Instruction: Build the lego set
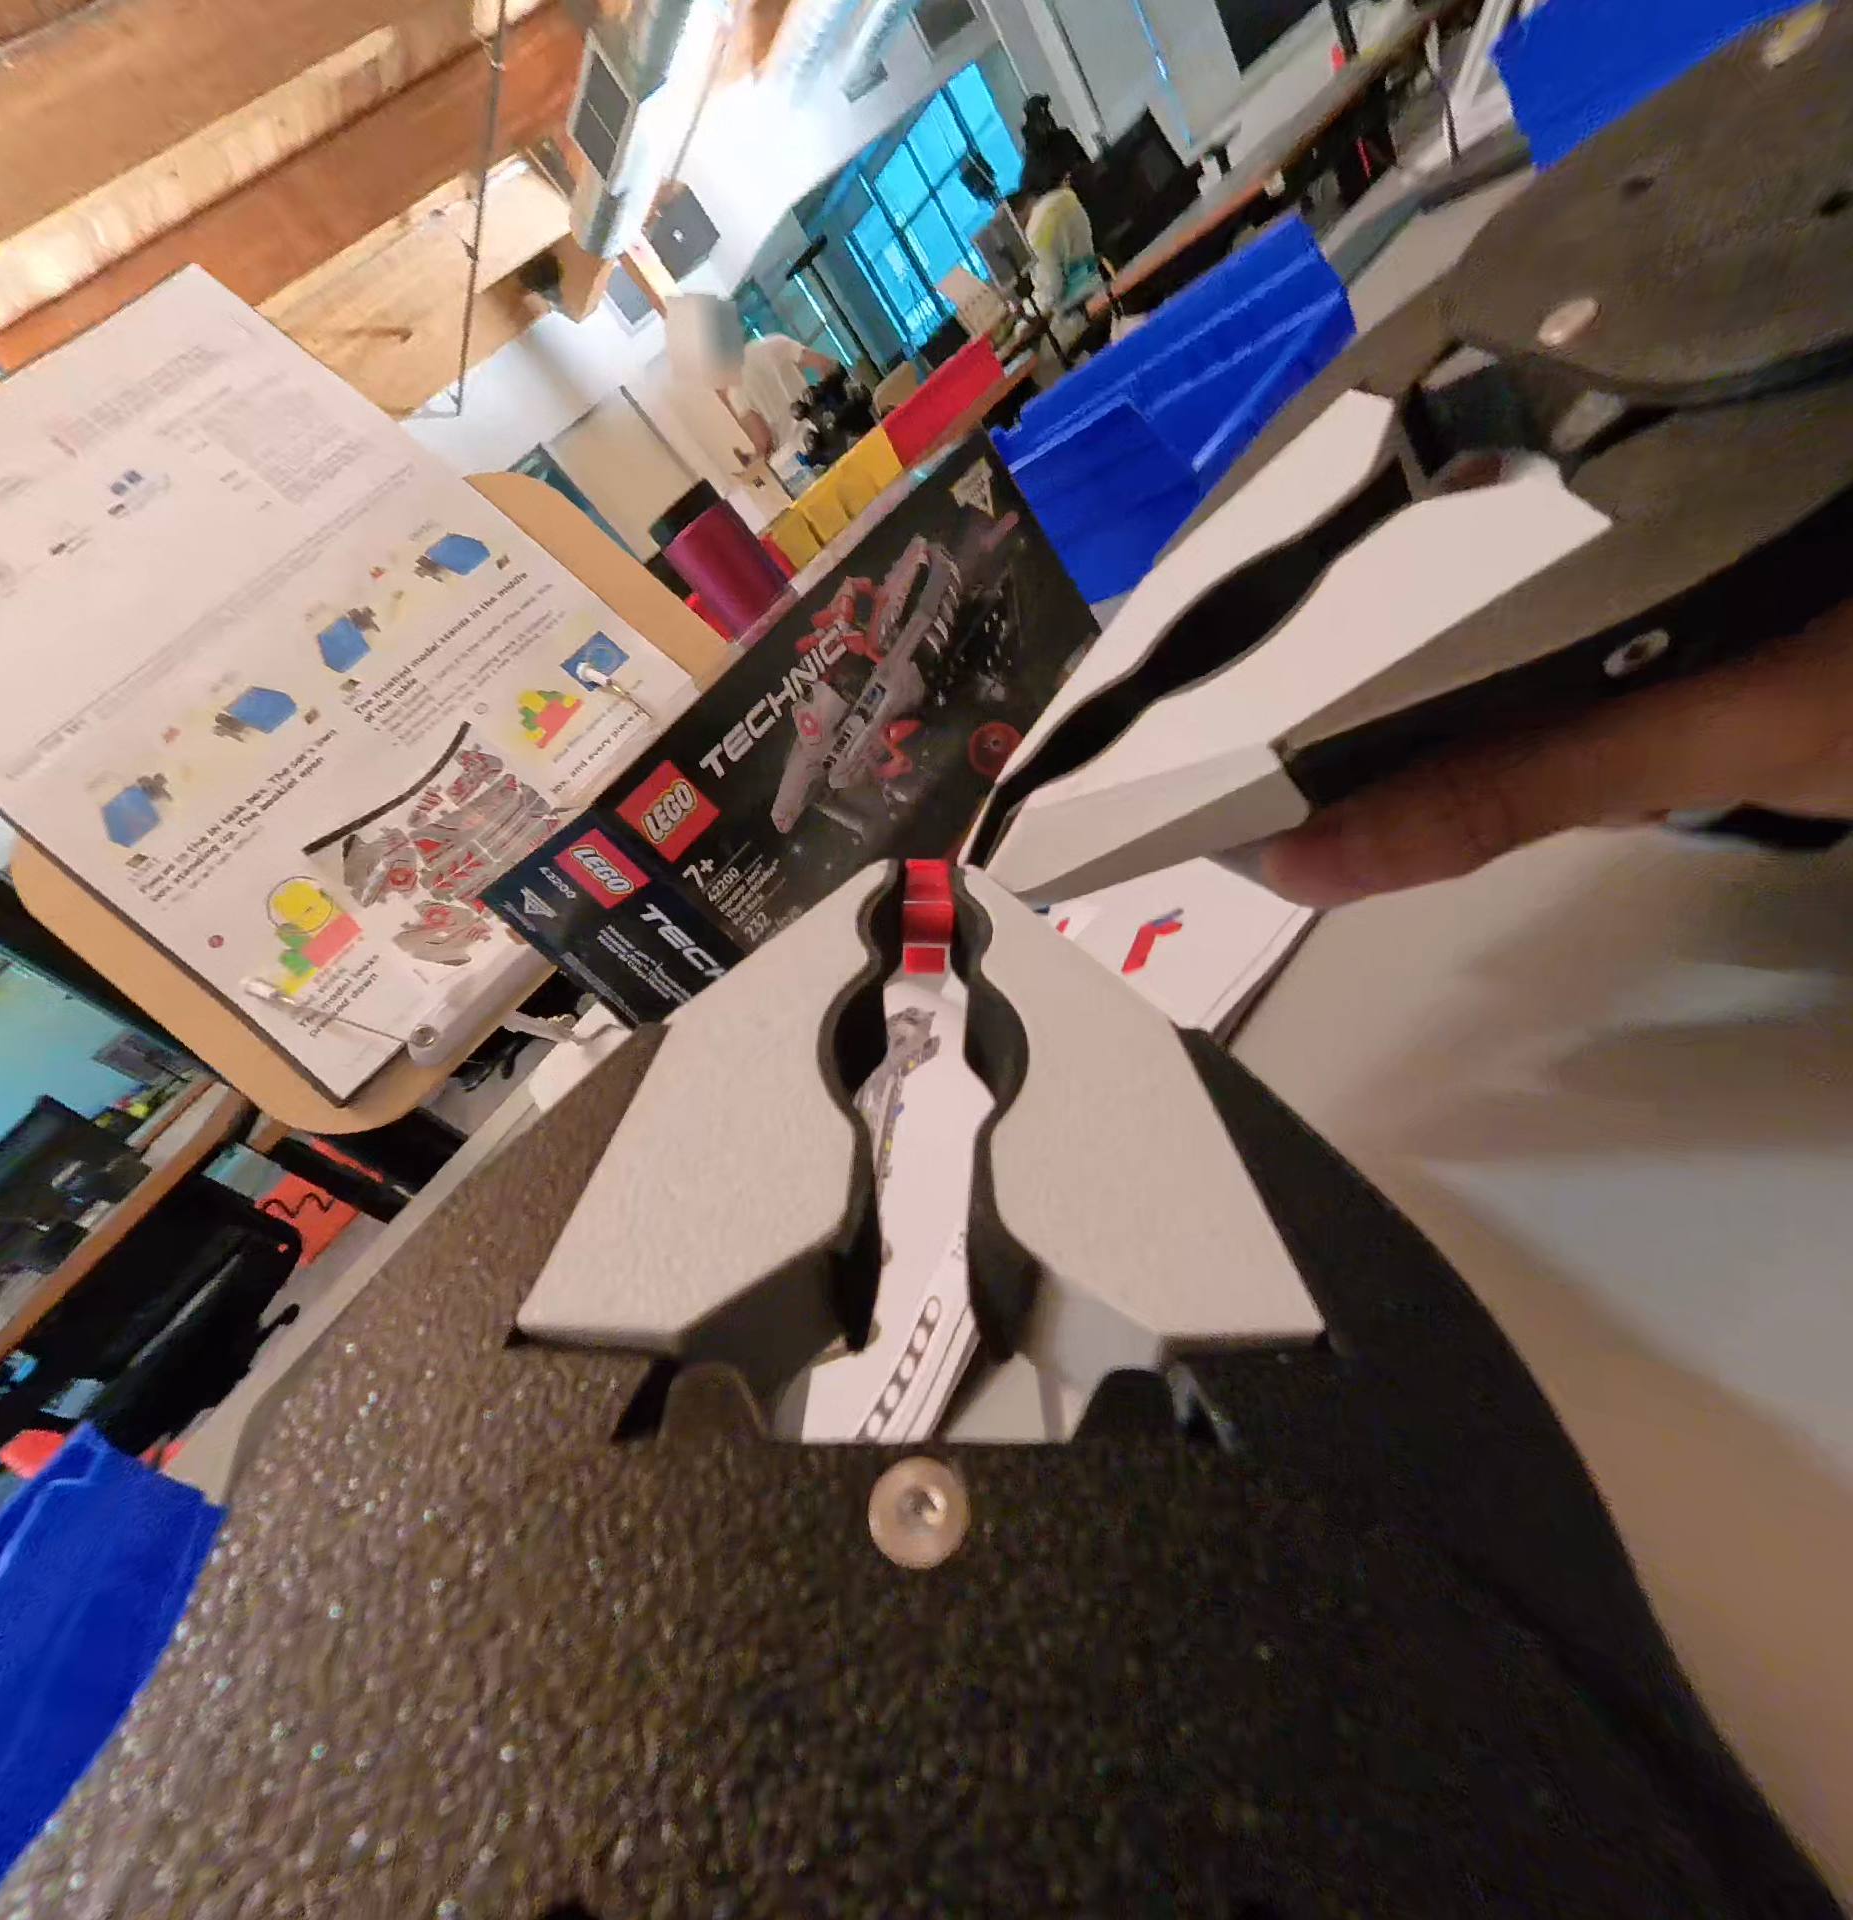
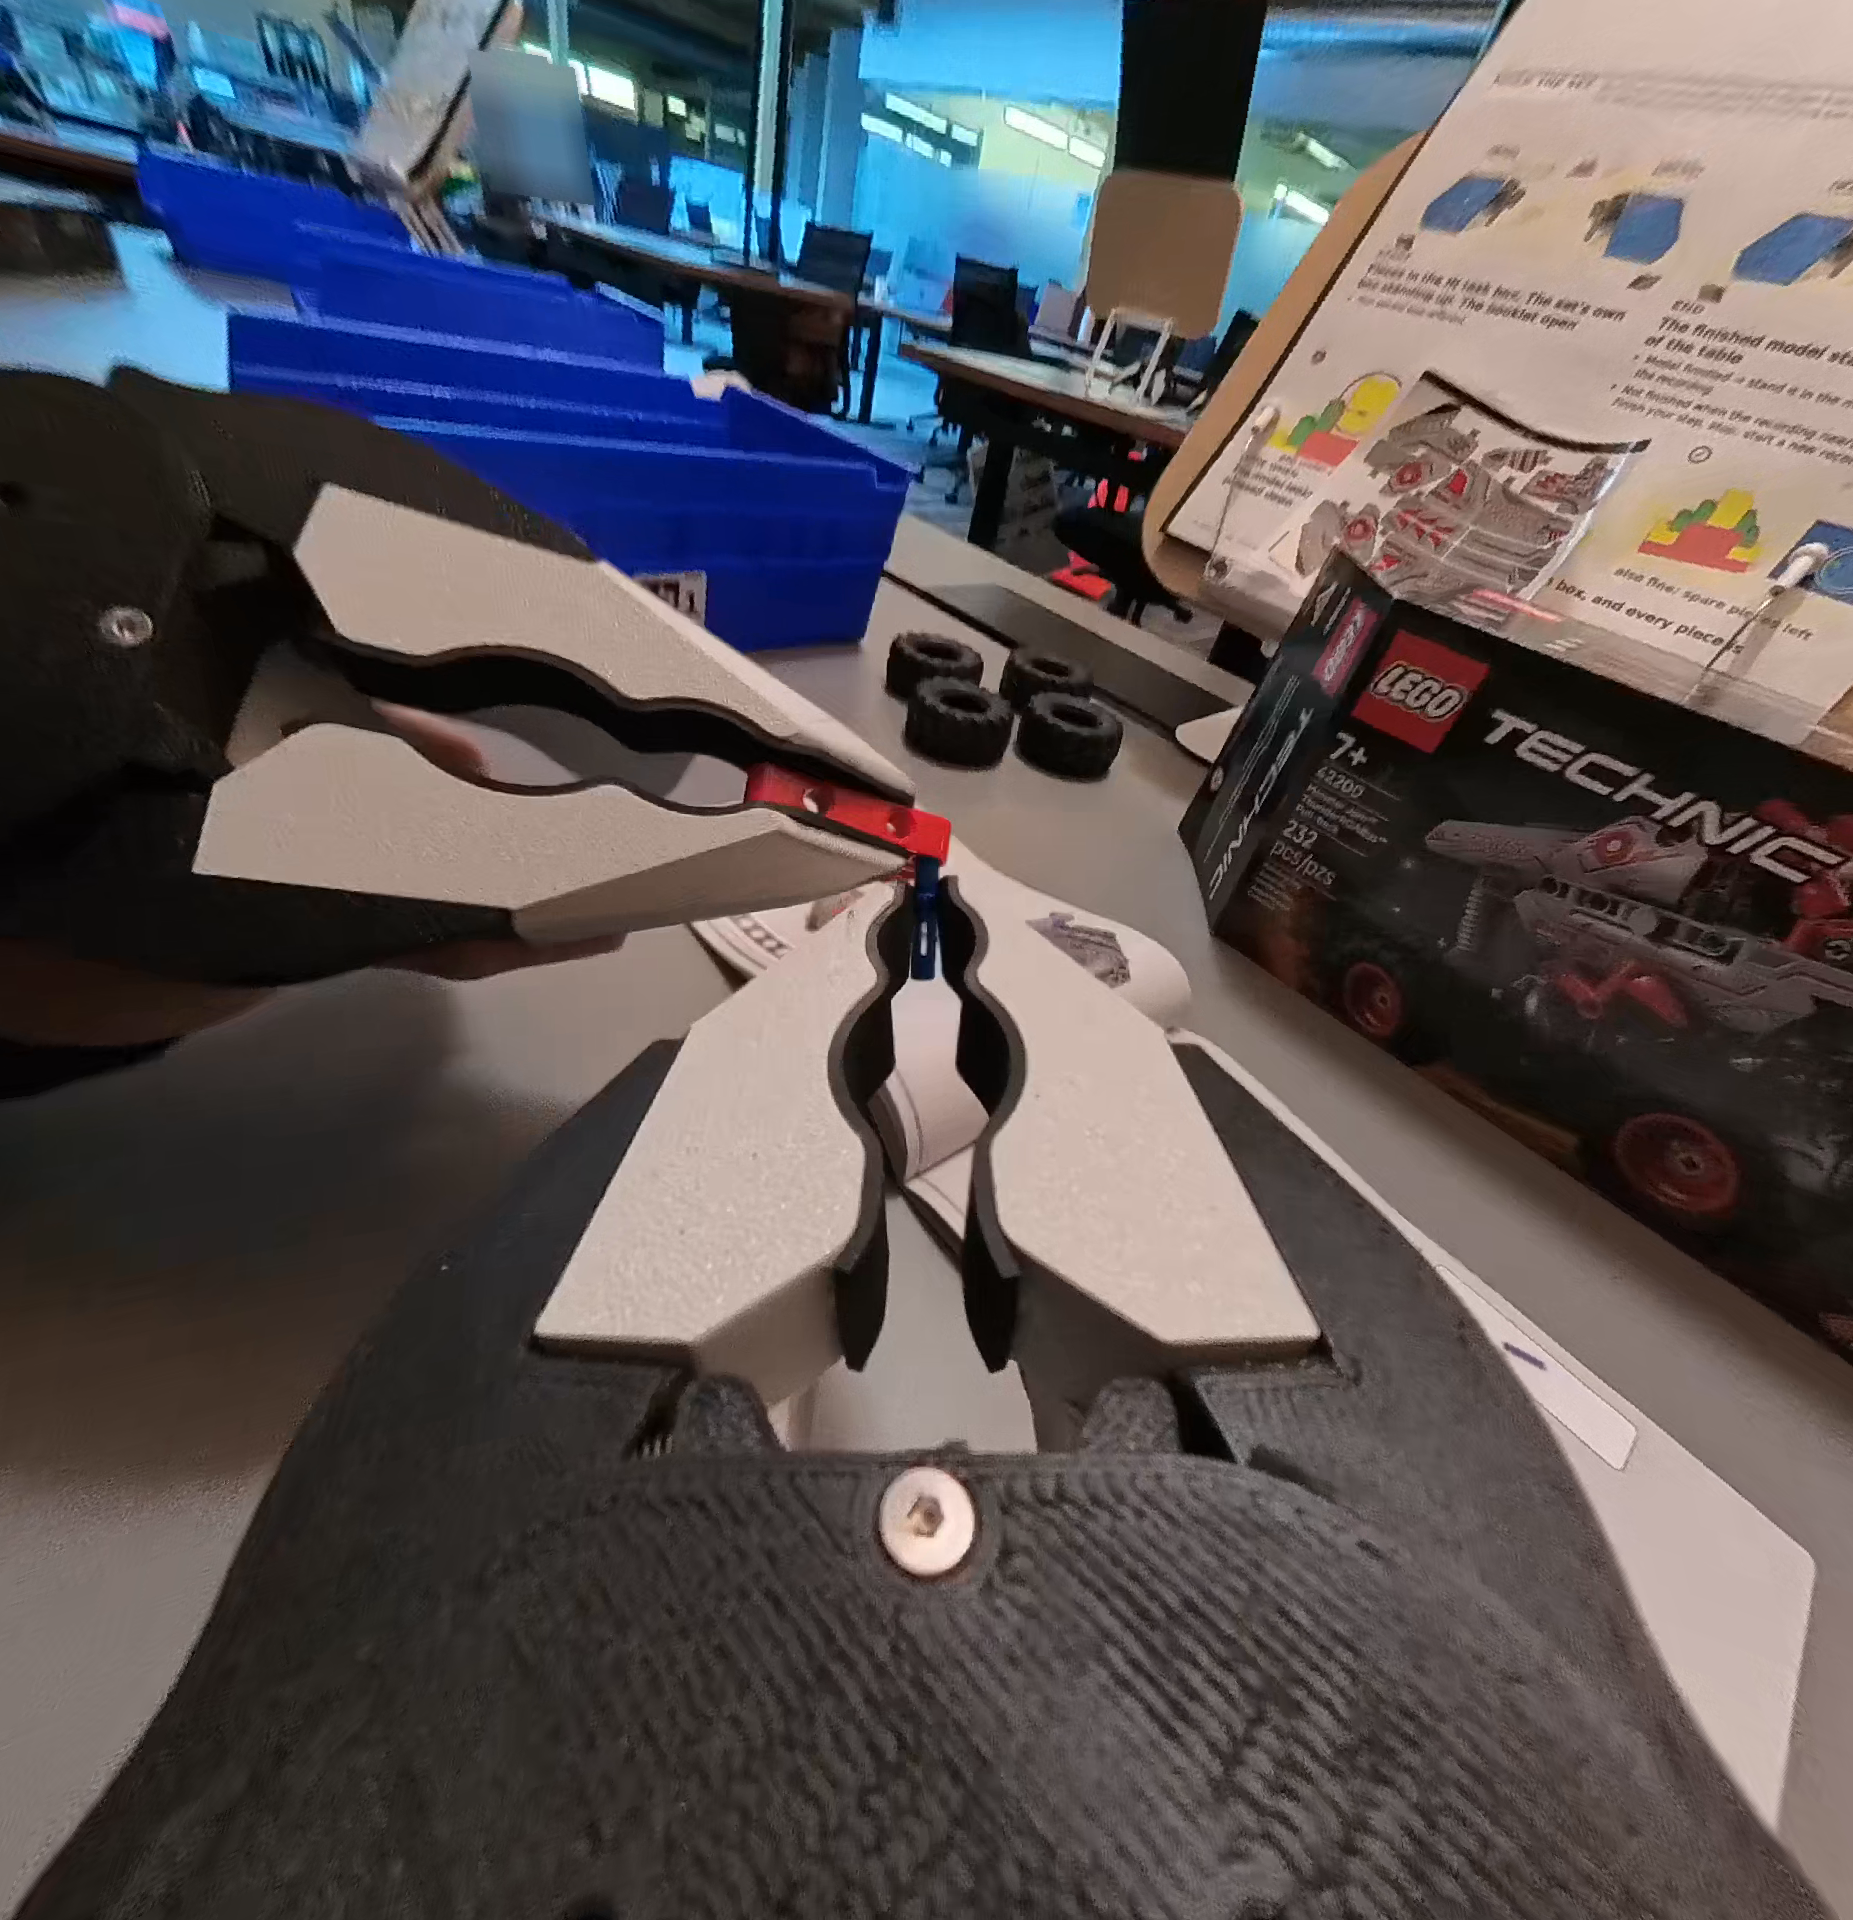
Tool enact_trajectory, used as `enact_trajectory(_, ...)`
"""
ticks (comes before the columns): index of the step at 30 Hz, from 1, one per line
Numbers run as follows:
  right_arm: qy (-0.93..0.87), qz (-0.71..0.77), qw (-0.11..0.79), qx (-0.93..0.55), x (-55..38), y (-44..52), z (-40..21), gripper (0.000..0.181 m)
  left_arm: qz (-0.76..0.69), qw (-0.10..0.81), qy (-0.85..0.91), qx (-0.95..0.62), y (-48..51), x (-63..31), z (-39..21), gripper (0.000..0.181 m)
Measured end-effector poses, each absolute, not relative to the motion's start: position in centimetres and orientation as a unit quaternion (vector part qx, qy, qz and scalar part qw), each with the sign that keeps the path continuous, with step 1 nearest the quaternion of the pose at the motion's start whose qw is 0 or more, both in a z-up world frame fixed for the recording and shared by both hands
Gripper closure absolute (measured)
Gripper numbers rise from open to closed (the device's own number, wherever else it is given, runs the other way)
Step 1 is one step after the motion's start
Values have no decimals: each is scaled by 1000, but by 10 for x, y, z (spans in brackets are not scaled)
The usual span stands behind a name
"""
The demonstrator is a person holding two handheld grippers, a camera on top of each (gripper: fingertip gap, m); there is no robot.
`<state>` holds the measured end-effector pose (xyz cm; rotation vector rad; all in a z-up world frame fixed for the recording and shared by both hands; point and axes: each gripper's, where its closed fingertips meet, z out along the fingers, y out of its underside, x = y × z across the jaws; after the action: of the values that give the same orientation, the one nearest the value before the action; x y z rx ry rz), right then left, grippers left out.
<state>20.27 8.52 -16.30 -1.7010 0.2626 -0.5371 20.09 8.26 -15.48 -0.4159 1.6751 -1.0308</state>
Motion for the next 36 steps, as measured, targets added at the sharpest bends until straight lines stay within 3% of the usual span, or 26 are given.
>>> enact_trajectory(6, 111, -164, 576, -793, 197, 91, -194, 179, -402, 560, 705, -167, 94, 204, -154, 176)
enact_trajectory(11, 104, -45, 393, -913, 172, 79, -257, 178, -416, 543, 704, -192, 102, 206, -158, 176)
enact_trajectory(16, 90, -38, 400, -911, 165, 78, -261, 176, -420, 537, 705, -196, 102, 206, -161, 176)
enact_trajectory(19, 94, -59, 396, -912, 168, 69, -260, 158, -427, 531, 704, -201, 103, 205, -161, 176)
enact_trajectory(29, 140, -13, 419, -897, 162, 71, -259, 162, -435, 518, 707, -208, 103, 206, -165, 177)
enact_trajectory(32, 144, -42, 410, -900, 167, 70, -261, 176, -436, 515, 708, -208, 102, 206, -166, 177)
enact_trajectory(36, 137, -45, 411, -900, 169, 70, -261, 179, -439, 512, 709, -208, 101, 206, -167, 176)
